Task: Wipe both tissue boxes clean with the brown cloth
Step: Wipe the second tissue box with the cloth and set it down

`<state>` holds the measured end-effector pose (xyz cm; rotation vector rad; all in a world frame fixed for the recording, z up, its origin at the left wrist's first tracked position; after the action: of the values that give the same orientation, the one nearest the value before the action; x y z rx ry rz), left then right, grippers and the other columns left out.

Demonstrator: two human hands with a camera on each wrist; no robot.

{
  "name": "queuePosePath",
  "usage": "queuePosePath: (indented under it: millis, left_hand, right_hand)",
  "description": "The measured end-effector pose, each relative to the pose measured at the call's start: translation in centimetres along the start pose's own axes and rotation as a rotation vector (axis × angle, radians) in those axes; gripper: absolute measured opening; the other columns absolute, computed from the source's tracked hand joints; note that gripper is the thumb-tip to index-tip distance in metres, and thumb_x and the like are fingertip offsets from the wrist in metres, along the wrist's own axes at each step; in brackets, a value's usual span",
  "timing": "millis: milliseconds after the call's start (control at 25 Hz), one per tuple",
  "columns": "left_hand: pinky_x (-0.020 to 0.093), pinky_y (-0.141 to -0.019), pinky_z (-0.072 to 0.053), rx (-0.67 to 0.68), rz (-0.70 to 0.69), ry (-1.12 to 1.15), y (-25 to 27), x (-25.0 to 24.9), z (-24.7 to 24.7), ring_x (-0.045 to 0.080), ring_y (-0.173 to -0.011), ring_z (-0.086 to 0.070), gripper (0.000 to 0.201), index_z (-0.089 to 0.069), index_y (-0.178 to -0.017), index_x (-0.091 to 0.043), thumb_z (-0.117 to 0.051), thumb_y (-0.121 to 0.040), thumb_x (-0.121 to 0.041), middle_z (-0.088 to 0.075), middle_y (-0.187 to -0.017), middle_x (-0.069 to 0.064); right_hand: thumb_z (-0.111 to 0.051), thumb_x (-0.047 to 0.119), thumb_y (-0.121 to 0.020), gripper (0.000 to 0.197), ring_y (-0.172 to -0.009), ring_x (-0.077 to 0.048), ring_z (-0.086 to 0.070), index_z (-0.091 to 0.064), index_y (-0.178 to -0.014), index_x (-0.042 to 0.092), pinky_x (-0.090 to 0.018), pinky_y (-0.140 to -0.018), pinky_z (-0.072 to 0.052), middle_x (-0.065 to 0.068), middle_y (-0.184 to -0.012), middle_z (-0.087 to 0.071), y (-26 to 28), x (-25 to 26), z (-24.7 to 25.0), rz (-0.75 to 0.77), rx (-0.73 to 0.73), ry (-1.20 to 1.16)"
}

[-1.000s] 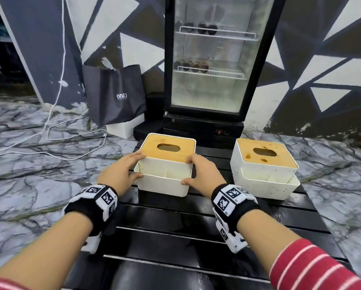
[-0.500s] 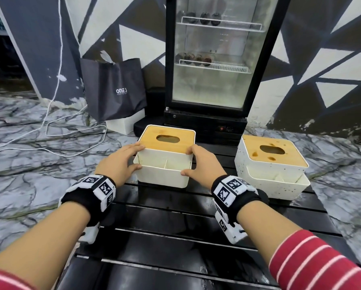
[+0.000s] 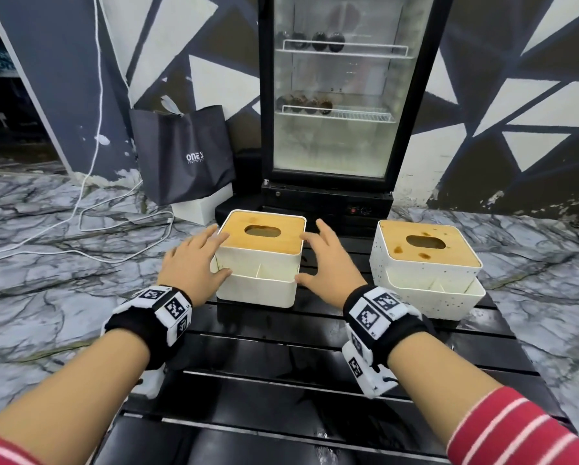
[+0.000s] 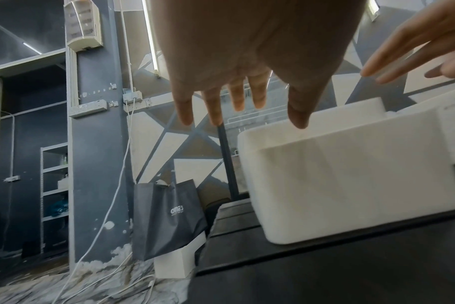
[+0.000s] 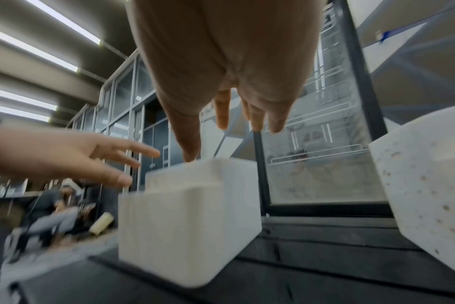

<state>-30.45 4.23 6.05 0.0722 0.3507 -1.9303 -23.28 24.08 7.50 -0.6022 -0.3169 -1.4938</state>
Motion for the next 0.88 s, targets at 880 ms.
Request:
queuePosePath:
  millis: [880]
  left_hand:
    - [0.038, -0.117, -0.015, 0.224, -0.459, 0.014, 0.4, -30.4, -7.4, 0.015, -0.140, -0.025, 0.064, -0.022, -0.147, -0.020, -0.055, -0.092, -0.026, -0.022, -0.154, -0.004]
  right_hand:
    - [-0.070, 0.012, -0.073, 0.063, -0.124, -0.022, -0.039, -0.045, -0.130, 0.019, -0.028, -0.101, -0.031, -0.003, -0.134, -0.043, 9.1, -20.6, 13.7, -0.219, -0.083, 0.250]
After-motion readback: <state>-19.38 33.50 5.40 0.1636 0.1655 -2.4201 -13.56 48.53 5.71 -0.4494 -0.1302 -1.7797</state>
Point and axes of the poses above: each hand's wrist, its own y-axis away from the middle knuckle, its own z-axis out of the back of the hand, x = y × z, the point moved 10 cm from there along -y, towards the middle knuckle
